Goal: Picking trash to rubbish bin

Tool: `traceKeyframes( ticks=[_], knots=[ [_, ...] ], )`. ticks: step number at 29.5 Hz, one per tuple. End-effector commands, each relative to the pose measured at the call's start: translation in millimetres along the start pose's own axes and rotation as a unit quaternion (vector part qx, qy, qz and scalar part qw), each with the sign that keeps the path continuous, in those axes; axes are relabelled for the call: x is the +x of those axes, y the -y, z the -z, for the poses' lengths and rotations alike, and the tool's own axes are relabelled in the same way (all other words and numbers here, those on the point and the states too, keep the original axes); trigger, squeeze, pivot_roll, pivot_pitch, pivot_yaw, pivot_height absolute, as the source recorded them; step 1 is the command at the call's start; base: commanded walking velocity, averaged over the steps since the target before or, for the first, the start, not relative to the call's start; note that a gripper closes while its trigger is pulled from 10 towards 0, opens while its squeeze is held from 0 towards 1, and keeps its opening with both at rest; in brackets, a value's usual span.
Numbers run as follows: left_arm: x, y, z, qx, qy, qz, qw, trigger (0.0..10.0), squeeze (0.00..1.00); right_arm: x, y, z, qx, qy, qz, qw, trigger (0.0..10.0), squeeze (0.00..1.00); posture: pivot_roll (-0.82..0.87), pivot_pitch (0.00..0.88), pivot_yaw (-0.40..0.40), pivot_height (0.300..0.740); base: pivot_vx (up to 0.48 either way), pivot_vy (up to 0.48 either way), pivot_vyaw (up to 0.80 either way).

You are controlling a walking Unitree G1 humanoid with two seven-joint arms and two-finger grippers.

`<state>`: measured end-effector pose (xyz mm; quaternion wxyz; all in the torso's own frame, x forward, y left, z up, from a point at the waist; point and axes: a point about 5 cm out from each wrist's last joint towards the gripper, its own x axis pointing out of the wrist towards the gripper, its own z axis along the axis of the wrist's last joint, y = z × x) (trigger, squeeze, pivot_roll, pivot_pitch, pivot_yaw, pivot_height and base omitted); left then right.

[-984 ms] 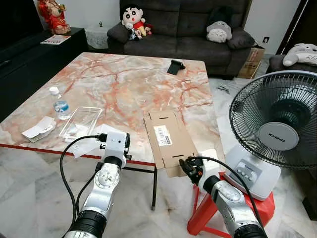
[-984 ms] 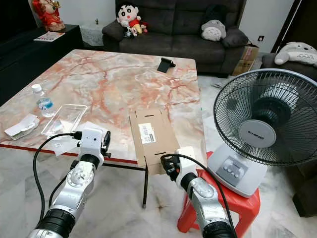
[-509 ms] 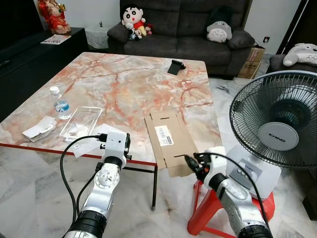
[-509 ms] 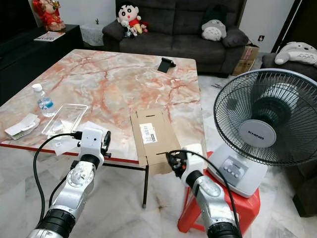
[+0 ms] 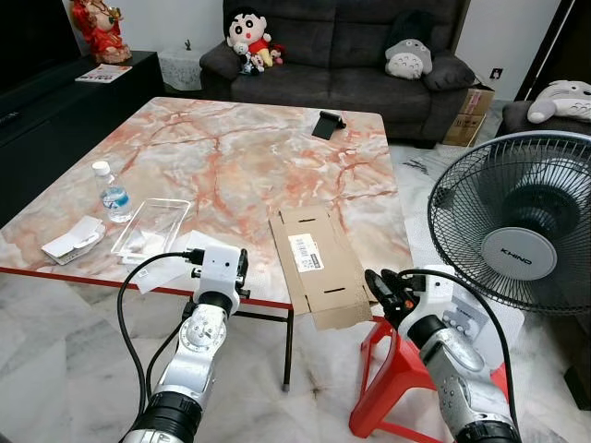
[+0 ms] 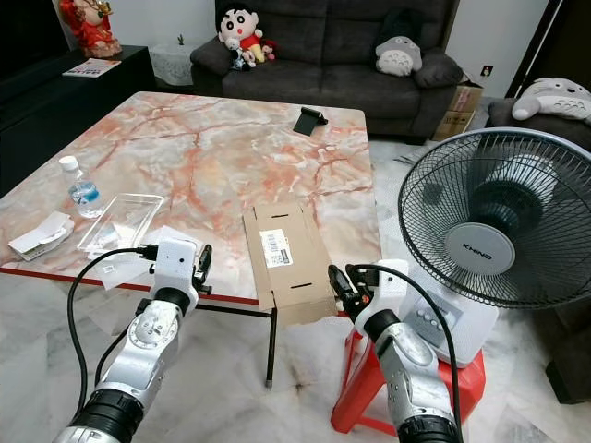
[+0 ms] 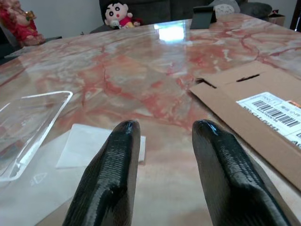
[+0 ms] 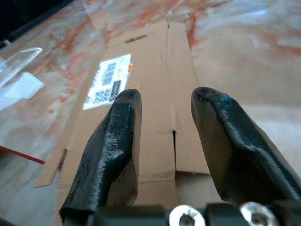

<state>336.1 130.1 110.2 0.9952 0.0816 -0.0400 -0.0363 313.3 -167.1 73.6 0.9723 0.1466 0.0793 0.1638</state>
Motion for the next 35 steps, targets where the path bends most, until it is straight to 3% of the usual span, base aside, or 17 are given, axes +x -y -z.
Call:
traceKeyframes(
  ticks=[1, 5, 11, 12, 16, 17, 22, 35],
  knots=[
    [-1.9, 2.0, 3.1, 0.001, 0.0, 0.005, 1.0, 10.0, 0.0, 0.4, -1.1, 1.4, -0.006, 0.001, 0.003, 1.0, 10.0, 0.0, -0.04, 0.026, -0.034, 0.74, 0.0, 0.0, 0.0],
    [-2.6, 2.0, 3.6, -0.001, 0.0, 0.003, 1.0, 10.0, 0.0, -3.9, -1.6, 9.1, 0.01, -0.008, -0.005, 1.0, 10.0, 0.0, -0.04, 0.026, -0.034, 0.74, 0.0, 0.0, 0.0],
    [-3.8, 4.1, 5.9, -0.001, -0.003, 0.007, 1.0, 10.0, 0.0, -25.0, 11.2, 19.0, 0.046, -0.018, 0.004, 0.999, 10.0, 0.0, -0.06, 0.013, -0.036, 0.74, 0.0, 0.0, 0.0],
    [-3.8, 4.7, 6.2, -0.001, -0.003, 0.008, 1.0, 10.0, 0.0, -28.6, 14.5, 19.2, 0.048, -0.017, 0.009, 0.999, 10.0, 0.64, -0.06, 0.013, -0.036, 0.74, 0.0, 0.0, 0.0],
    [-3.8, 5.5, 6.5, -0.001, -0.003, 0.01, 1.0, 10.0, 0.0, -33.0, 18.4, 19.2, 0.05, -0.015, 0.015, 0.999, 10.0, 0.64, -0.06, 0.013, -0.036, 0.74, 0.0, 0.0, 0.0],
    [-3.7, 6.6, 6.7, -0.002, -0.004, 0.013, 1.0, 10.0, 0.0, -37.7, 21.5, 18.2, 0.057, -0.013, 0.011, 0.998, 10.0, 1.0, -0.07, 0.002, -0.031, 0.74, 0.0, 0.0, 0.0],
    [-3.2, 11.5, 6.9, -0.005, -0.005, 0.024, 1.0, 10.0, 0.0, -51.1, 19.4, 18.7, 0.1, -0.027, -0.042, 0.994, 10.0, 1.0, -0.07, 0.0, -0.03, 0.74, 0.0, 0.0, 0.0],
    [-4.5, 12.9, 9.9, -0.005, -0.011, 0.031, 0.999, 10.0, 0.0, -55.9, 19.5, 27.8, 0.15, -0.052, -0.052, 0.986, 10.0, 1.0, -0.07, 0.0, -0.035, 0.74, 0.0, 0.0, 0.0]
  ],
)
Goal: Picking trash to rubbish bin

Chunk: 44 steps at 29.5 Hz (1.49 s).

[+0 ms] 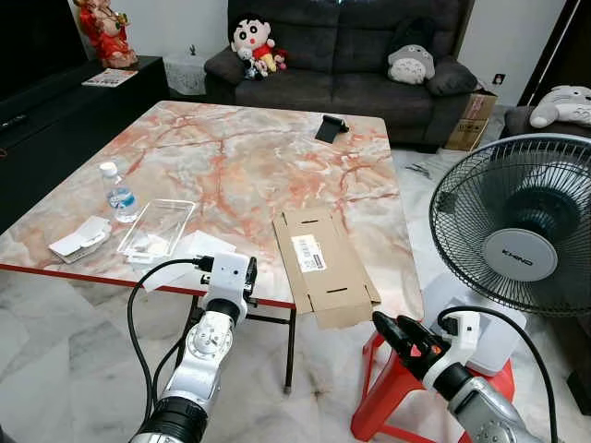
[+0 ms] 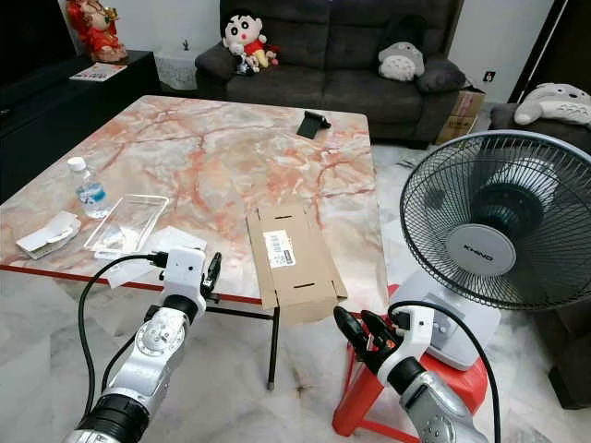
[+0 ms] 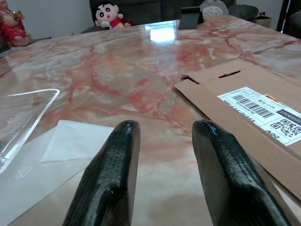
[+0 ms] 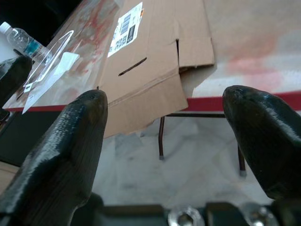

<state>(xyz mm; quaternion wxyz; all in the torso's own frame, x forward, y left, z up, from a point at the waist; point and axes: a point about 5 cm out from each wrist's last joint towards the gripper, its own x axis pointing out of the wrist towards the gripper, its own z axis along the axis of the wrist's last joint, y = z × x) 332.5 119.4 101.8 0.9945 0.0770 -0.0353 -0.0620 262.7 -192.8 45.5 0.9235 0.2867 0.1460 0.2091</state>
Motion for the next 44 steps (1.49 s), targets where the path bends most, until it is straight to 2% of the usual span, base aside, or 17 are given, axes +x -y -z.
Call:
traceKeyframes(
  ticks=[1, 9, 10, 15, 20, 33, 44],
  knots=[
    [-1.2, 0.8, 3.9, 0.001, -0.009, 0.006, 1.0, 10.0, 0.0, -3.1, 1.9, -1.5, 0.001, -0.003, 0.002, 1.0, 10.0, 1.0, -0.07, 0.0, -0.036, 0.74, 0.0, 0.0, 0.0],
    [-0.5, 0.8, 4.1, 0.0, -0.011, 0.007, 1.0, 10.0, 0.0, -0.7, 1.5, 5.3, 0.014, -0.035, 0.002, 0.999, 10.0, 1.0, -0.07, 0.003, -0.043, 0.74, 0.0, 0.0, 0.0],
    [-0.4, 0.2, 4.7, 0.0, -0.013, 0.006, 1.0, 10.0, 0.0, 0.2, 1.9, 8.2, 0.01, -0.052, 0.006, 0.999, 10.0, 0.0, -0.07, 0.007, -0.043, 0.74, 0.0, 0.0, 0.0],
    [-0.5, -0.2, 5.2, 0.0, -0.015, 0.006, 1.0, 10.0, 0.0, 3.5, 0.0, 15.0, 0.009, -0.087, 0.001, 0.996, 10.0, 0.0, -0.07, 0.009, -0.043, 0.74, 0.0, 0.0, 0.0],
    [0.9, -0.9, 4.3, 0.001, -0.016, 0.006, 1.0, 10.0, 0.0, 15.1, -5.3, 20.4, -0.016, -0.131, -0.011, 0.991, 10.0, 0.0, -0.06, 0.014, -0.044, 0.74, 0.0, 0.0, 0.0],
    [1.7, -2.9, 3.6, 0.001, -0.016, 0.004, 1.0, 10.0, 0.0, 44.6, -26.5, 12.7, -0.016, -0.122, -0.058, 0.991, 10.0, 0.0, -0.04, 0.023, -0.047, 0.74, 0.0, 0.0, 0.0],
    [1.3, -2.9, 4.4, 0.0, -0.02, 0.006, 1.0, 10.0, 0.0, 45.6, -26.2, 17.8, -0.024, -0.13, -0.059, 0.989, 10.0, 0.0, -0.04, 0.029, -0.046, 0.74, 0.0, 0.0, 0.0]
  ],
)
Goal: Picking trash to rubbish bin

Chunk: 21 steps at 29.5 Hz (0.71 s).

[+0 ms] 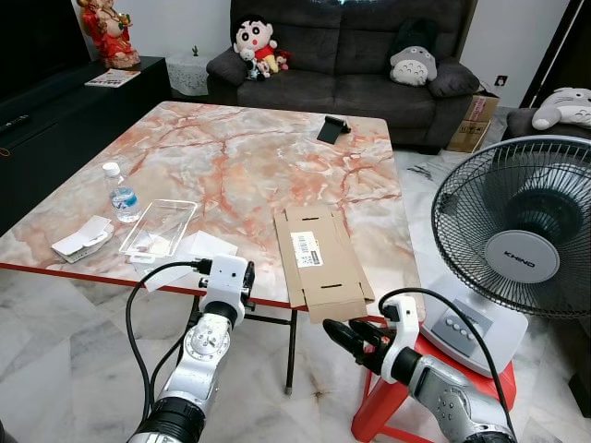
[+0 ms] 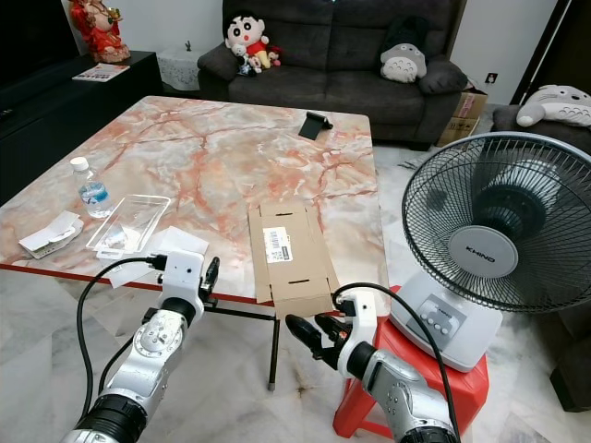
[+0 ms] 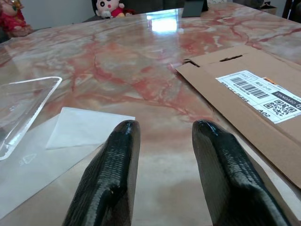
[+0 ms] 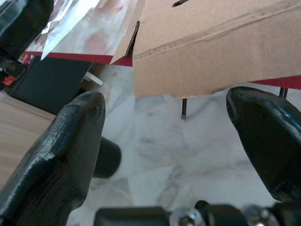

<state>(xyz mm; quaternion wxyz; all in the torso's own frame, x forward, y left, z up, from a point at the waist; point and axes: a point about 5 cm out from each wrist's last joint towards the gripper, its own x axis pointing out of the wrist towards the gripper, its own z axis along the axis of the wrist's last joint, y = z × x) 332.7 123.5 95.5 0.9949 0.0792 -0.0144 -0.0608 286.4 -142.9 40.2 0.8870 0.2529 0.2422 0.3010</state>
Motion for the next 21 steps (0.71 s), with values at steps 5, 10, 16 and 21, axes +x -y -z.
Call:
traceKeyframes(
  ticks=[5, 10, 16, 21],
  knots=[
    [1.5, 2.1, -1.5, 0.002, -0.002, 0.012, 1.0, 10.0, 0.0, 0.3, 2.4, 3.8, -0.02, -0.019, 0.009, 1.0, 10.0, 0.0, -0.04, 0.031, -0.044, 0.74, 0.0, 0.0, 0.0],
    [2.0, 2.5, -2.5, 0.007, -0.001, 0.018, 1.0, 10.0, 0.0, 3.6, 0.7, 5.8, -0.022, -0.023, 0.009, 0.999, 10.0, 0.0, -0.04, 0.03, -0.043, 0.74, 0.0, 0.0, 0.0],
    [1.9, 2.9, -2.6, 0.007, -0.002, 0.02, 1.0, 10.0, 0.0, 8.9, -2.9, 4.6, -0.022, -0.019, 0.005, 1.0, 10.0, 0.0, -0.03, 0.03, -0.043, 0.74, 0.0, 0.0, 0.0],
    [1.9, 2.9, -2.7, 0.007, -0.001, 0.02, 1.0, 10.0, 0.0, 12.0, -1.9, 4.4, -0.02, -0.019, 0.015, 1.0, 10.0, 0.0, -0.03, 0.03, -0.043, 0.74, 0.0, 0.0, 0.0]
  ],
)
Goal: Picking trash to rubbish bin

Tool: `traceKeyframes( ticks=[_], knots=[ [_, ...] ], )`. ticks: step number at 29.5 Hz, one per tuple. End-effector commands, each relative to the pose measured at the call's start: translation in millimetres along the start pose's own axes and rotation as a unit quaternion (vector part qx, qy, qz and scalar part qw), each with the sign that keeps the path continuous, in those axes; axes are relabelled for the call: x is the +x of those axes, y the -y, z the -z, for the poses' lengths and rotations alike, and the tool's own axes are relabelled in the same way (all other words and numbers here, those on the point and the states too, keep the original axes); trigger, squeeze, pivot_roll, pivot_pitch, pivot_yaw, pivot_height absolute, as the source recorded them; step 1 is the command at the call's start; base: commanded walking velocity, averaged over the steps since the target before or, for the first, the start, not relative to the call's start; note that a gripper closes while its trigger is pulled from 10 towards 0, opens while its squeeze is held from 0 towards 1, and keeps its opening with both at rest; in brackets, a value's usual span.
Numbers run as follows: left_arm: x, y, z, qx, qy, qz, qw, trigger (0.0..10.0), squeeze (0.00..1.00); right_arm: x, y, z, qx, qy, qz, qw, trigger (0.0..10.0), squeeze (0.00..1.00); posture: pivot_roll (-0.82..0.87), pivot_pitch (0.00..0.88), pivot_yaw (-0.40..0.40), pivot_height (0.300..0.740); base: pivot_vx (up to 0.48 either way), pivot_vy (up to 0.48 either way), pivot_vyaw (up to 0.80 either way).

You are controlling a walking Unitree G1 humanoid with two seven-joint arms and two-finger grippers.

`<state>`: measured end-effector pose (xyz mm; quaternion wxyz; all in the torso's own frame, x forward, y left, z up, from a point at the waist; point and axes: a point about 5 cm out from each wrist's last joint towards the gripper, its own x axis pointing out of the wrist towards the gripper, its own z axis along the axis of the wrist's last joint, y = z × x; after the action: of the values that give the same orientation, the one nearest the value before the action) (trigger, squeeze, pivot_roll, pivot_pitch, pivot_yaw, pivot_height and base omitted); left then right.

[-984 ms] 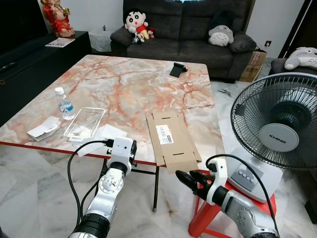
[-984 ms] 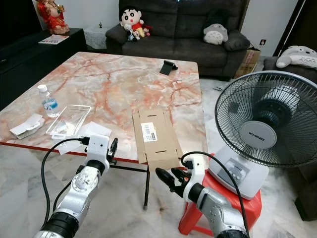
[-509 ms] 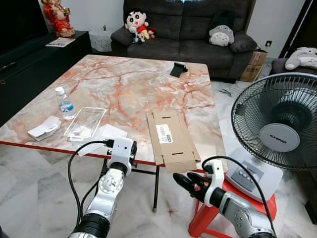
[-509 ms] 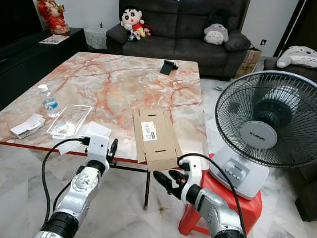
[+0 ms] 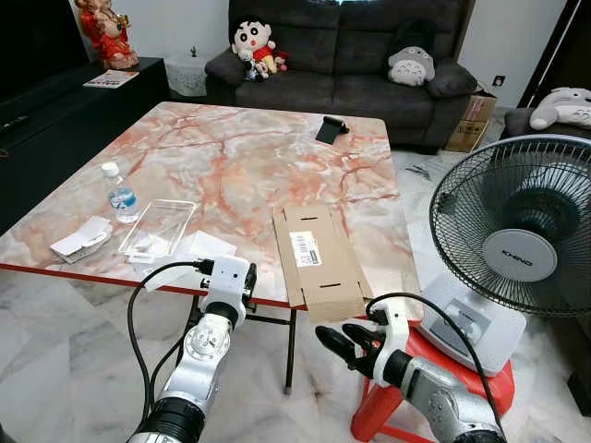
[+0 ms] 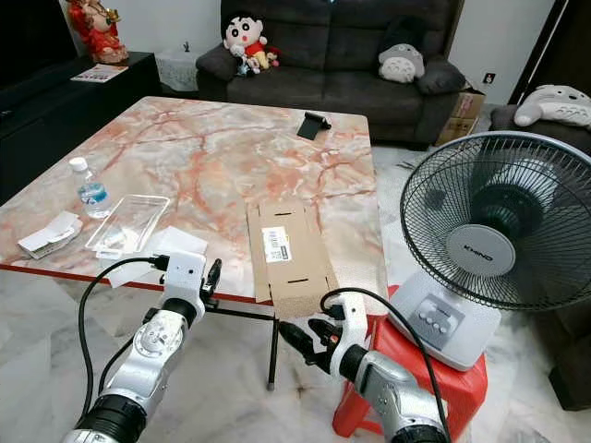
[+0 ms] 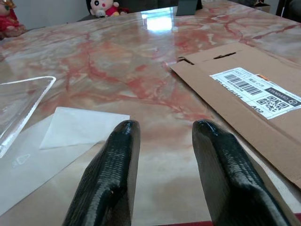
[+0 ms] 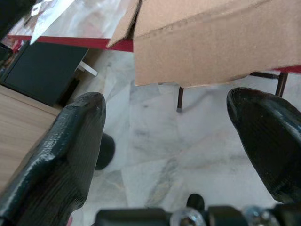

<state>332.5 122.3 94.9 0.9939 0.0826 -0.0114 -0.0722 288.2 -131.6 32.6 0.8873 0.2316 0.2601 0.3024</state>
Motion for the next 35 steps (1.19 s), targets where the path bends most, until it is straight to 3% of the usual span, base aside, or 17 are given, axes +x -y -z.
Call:
traceKeyframes(
  ticks=[1, 15, 29, 35],
  knots=[
    [1.9, 1.7, -3.1, 0.004, 0.001, 0.008, 1.0, 10.0, 0.0, 1.8, 0.8, -3.7, -0.002, 0.004, 0.007, 1.0, 10.0, 0.0, -0.03, 0.03, -0.043, 0.74, 0.0, 0.0, 0.0],
    [1.5, 2.6, -2.6, 0.0, -0.001, 0.011, 1.0, 10.0, 0.0, 9.4, -1.4, -3.8, 0.006, 0.009, 0.014, 1.0, 10.0, 0.0, -0.03, 0.031, -0.042, 0.74, 0.0, 0.0, 0.0],
    [1.4, 3.1, -2.2, 0.0, -0.003, 0.012, 1.0, 10.0, 0.0, 9.7, 0.4, -21.0, 0.036, 0.078, 0.018, 0.996, 10.0, 0.0, -0.03, 0.031, -0.04, 0.74, 0.0, 0.0, 0.0],
    [1.2, 3.1, -2.2, 0.0, -0.003, 0.013, 1.0, 10.0, 0.0, 10.3, 1.5, -21.7, 0.036, 0.083, 0.023, 0.996, 10.0, 0.0, -0.02, 0.032, -0.041, 0.74, 0.0, 0.0, 0.0]
  ],
)
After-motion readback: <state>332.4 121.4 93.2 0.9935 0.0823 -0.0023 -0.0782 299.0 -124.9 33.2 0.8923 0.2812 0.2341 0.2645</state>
